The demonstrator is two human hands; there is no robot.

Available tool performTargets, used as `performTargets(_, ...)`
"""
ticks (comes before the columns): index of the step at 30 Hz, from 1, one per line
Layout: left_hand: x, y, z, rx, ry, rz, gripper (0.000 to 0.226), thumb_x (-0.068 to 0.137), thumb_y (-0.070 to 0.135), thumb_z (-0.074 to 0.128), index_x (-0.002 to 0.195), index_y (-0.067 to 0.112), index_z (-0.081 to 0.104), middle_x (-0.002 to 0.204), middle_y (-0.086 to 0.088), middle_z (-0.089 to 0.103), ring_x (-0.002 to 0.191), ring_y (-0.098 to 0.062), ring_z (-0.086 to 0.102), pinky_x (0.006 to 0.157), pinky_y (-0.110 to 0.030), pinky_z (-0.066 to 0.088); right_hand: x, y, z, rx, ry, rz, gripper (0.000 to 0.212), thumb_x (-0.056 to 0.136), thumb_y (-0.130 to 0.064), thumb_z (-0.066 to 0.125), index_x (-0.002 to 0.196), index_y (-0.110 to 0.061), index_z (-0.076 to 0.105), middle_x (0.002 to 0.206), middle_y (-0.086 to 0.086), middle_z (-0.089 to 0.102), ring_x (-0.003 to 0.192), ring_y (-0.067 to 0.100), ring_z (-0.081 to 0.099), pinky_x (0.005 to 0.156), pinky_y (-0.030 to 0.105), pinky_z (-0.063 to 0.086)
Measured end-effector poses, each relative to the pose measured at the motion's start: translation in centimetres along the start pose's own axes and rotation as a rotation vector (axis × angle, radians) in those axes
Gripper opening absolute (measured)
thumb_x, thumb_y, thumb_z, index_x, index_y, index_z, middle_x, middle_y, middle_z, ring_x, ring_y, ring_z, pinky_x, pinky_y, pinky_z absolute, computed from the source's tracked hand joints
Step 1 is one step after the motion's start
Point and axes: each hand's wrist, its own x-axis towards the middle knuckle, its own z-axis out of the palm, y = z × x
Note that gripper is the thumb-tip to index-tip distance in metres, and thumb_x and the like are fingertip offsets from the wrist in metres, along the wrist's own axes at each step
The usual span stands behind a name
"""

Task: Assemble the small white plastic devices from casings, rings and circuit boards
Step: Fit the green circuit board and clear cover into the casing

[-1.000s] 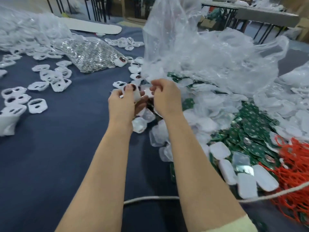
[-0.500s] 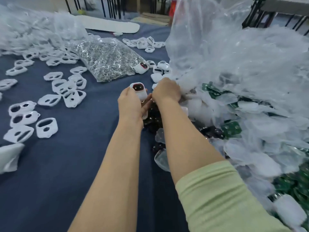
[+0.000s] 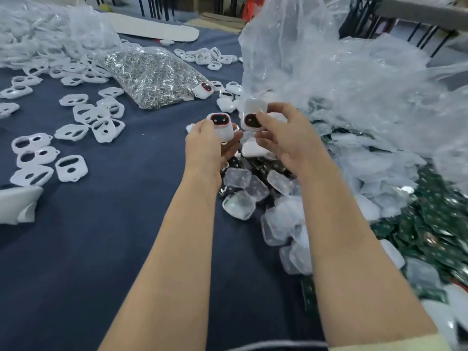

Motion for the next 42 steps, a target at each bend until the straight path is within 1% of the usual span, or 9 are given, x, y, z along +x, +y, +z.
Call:
performTargets(4,-3.7,-1.9,0.5,0.013,-0.062,-0.041,0.023,0.100,0.016,0.037,0.110,0.010,0.057,0.090,-0.007,0.068,0.057,-0.012,0.068,0.060,-0.024,0.057,-4.6,0.3,-2.7,0.154,-0.065,0.048,0.043,0.093,0.003,0.054,0.131,-0.016,0.045,0.110,0.018,0.056,0.065,0.014,0.065,0.061,0.020,0.055)
performTargets(6,-5.3,-3.0,0.3,0.044,-0.093,-0.042,0.025,0.099,0.016,0.039,0.113,0.008,0.059,0.086,-0.005,0.070,0.059,-0.012,0.068,0.060,-0.022,0.056,-6.5,0.6,-3.7,0.219,-0.100,0.037,0.051,0.093,0.007,0.048,0.135,-0.022,0.044,0.112,0.018,0.058,0.075,0.019,0.071,0.065,0.021,0.056)
performTargets(9,-7.4,-4.4,0.2,0.058,-0.132,-0.063,0.030,0.100,0.017,0.040,0.121,0.007,0.058,0.095,-0.006,0.070,0.068,-0.013,0.070,0.065,-0.025,0.055,-8.8,1.5,-4.7,0.098,-0.003,-0.046,0.036,0.092,0.004,0.052,0.114,-0.025,0.056,0.107,0.016,0.063,0.086,0.020,0.068,0.070,0.023,0.057)
performTargets(13,-9.2,-5.8,0.6,0.047,-0.139,-0.063,0.031,0.101,0.019,0.043,0.128,0.009,0.055,0.103,-0.010,0.067,0.072,-0.017,0.067,0.067,-0.027,0.058,-10.4,2.8,-6.0,-0.051,0.216,-0.123,0.011,0.091,-0.011,0.061,0.099,-0.017,0.057,0.087,0.000,0.064,0.070,0.005,0.062,0.059,0.015,0.051)
performTargets(17,-10.0,-6.4,0.7,0.022,-0.165,-0.043,0.022,0.102,0.018,0.043,0.114,0.010,0.059,0.085,-0.002,0.068,0.064,-0.011,0.069,0.064,-0.026,0.058,-11.3,3.7,-6.6,0.198,0.178,-0.066,0.020,0.091,-0.004,0.060,0.107,-0.009,0.050,0.099,0.009,0.060,0.073,0.009,0.067,0.066,0.019,0.055)
performTargets(21,-10.3,-6.9,0.7,0.037,-0.172,-0.020,0.018,0.101,0.018,0.045,0.095,0.015,0.061,0.085,-0.001,0.066,0.078,-0.012,0.064,0.074,-0.028,0.058,-11.4,4.7,-6.4,0.111,0.155,-0.089,0.013,0.091,-0.006,0.061,0.102,-0.012,0.060,0.099,0.007,0.066,0.092,0.019,0.067,0.081,0.029,0.057)
performTargets(26,-10.1,-6.9,0.7,0.063,-0.187,-0.001,0.017,0.102,0.020,0.044,0.104,0.015,0.060,0.097,-0.006,0.064,0.093,-0.019,0.061,0.078,-0.028,0.056,-11.3,5.3,-6.2,0.011,0.217,-0.145,0.014,0.087,-0.011,0.068,0.100,-0.013,0.063,0.101,0.009,0.070,0.098,0.022,0.068,0.079,0.027,0.056)
performTargets(35,-9.8,-6.8,0.7,0.039,-0.183,0.018,0.015,0.100,0.019,0.047,0.096,0.020,0.062,0.100,-0.006,0.064,0.094,-0.019,0.061,0.076,-0.027,0.058,-10.7,5.4,-6.3,0.009,0.252,-0.173,0.014,0.089,-0.008,0.064,0.094,-0.020,0.060,0.097,0.008,0.068,0.095,0.023,0.068,0.078,0.027,0.056)
performTargets(42,-10.0,-6.8,0.8,0.086,-0.158,0.036,0.022,0.101,0.020,0.045,0.116,0.013,0.059,0.108,-0.008,0.063,0.096,-0.019,0.061,0.083,-0.031,0.057,-10.6,5.5,-6.2,0.005,0.245,-0.167,0.016,0.089,-0.007,0.065,0.091,-0.022,0.059,0.100,0.008,0.068,0.098,0.024,0.067,0.078,0.028,0.056)
